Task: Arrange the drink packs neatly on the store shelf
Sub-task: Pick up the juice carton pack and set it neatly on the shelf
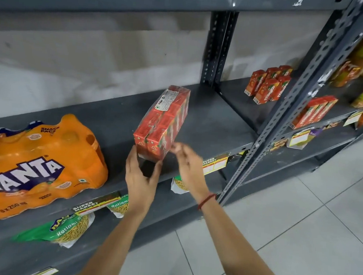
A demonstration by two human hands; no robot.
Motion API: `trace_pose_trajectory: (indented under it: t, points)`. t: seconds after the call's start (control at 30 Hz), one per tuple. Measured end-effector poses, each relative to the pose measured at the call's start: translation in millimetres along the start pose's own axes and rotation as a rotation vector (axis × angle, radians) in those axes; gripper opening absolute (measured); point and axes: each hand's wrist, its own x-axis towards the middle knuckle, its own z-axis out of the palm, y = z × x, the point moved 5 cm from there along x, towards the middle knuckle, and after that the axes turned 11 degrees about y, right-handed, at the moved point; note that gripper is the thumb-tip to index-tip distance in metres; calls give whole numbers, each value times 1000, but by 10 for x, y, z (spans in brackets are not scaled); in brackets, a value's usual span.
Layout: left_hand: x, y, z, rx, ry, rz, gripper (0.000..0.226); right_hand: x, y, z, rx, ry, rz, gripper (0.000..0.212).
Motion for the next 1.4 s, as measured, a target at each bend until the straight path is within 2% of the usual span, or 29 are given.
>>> trace_pose_trajectory:
  t: [0.1, 0.2, 0.27, 0.33, 0.43, 0.6, 0.7, 0.8, 0.93, 1.07, 1.23, 1.4]
  points:
    - [-45, 75, 157, 4, 33, -85, 93, 570, -59, -175, 16, 189, 69, 32]
    - [-11, 165, 288, -19, 134, -134, 91, 1156, -35, -79, -27, 62, 186, 66]
    - [58, 176, 292, -14, 189, -95, 83, 1434, -36, 15, -29, -8, 260, 84]
    - [140, 136, 281, -7, 155, -42, 79, 1607, -9, 115, 40, -61, 316, 86]
    - [247, 32, 232, 25, 61, -3, 73, 1709, 74, 195, 88, -102, 333, 77]
    - [483, -100, 189, 64, -63, -9, 72, 1765, 206, 54, 71, -38, 309, 98]
    - [596, -146, 196, 78, -92, -88, 66, 1733, 225, -94, -65, 0, 243, 85]
    - [690, -156, 151, 74, -71, -120, 55, 1603, 263, -245, -47, 87, 188, 73]
    - [774, -117, 116, 15, -142, -107, 51, 1392, 277, -335, -54, 115, 150, 73]
    - [704, -78, 84, -27, -147, -116, 49, 1190, 302, -504, -63, 166, 128, 53]
    - [392, -10, -23, 92, -36, 24, 48, 935, 321, -714, -49, 217, 114, 56]
    - [167, 29, -82, 66, -38, 32, 52, 671, 354, -860, -37, 280, 100, 54]
